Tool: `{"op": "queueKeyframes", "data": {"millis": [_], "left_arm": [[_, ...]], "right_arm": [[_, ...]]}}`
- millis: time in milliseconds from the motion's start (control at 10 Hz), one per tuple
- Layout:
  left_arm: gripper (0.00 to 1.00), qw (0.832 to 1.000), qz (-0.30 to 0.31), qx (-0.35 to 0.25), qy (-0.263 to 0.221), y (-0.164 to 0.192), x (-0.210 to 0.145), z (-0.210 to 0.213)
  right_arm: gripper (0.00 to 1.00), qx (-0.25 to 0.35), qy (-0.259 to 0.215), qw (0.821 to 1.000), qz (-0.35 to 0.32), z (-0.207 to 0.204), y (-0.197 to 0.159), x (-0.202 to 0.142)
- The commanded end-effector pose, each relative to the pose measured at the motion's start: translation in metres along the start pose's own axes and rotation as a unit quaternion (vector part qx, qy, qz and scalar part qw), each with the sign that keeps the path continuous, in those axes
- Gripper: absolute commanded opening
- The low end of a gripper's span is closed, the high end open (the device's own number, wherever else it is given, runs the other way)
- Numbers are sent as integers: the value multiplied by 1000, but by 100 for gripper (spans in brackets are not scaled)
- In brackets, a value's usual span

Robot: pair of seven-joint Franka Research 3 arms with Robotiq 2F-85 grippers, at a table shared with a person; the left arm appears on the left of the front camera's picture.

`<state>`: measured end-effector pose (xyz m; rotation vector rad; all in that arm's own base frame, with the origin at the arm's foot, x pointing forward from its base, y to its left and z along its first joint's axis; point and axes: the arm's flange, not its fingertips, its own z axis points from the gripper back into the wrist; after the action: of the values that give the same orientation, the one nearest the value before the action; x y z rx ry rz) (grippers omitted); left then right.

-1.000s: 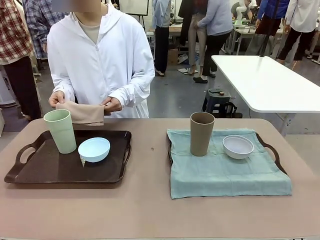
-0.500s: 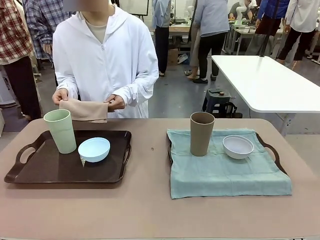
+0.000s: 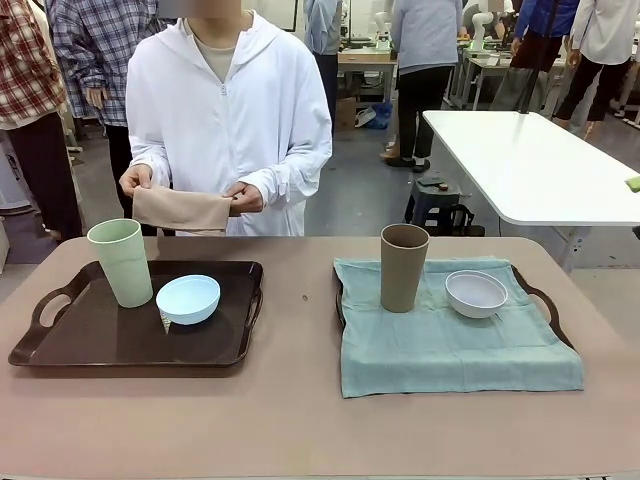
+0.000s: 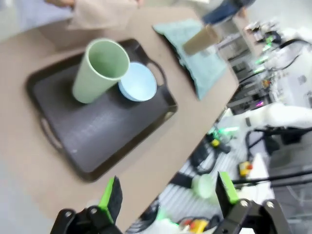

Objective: Set up a tray with a mat and arrange the tableware.
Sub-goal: Pick up the Picnic Bowl and Reusable plastic cup from the Handle tray in front of the human's position and hold them in the air.

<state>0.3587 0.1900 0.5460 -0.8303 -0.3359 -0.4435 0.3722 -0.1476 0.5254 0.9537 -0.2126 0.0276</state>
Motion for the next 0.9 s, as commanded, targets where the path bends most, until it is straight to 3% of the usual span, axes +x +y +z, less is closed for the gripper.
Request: {"op": "queueKeyframes", "data": {"millis": [0, 400, 700, 800], "left_arm": [[100, 996, -62, 64, 11, -24, 17, 11], [100, 958, -195, 175, 115, -81, 58, 7], [100, 921, -257, 249, 153, -95, 76, -22], [100, 917, -269, 267, 123, -92, 83, -32]], "right_arm": [[99, -74, 19, 996, 43, -31, 54, 16], [99, -152, 79, 973, 153, -130, 176, 13], [99, -180, 93, 966, 162, -183, 213, 14], [99, -164, 100, 969, 154, -188, 211, 17]]}}
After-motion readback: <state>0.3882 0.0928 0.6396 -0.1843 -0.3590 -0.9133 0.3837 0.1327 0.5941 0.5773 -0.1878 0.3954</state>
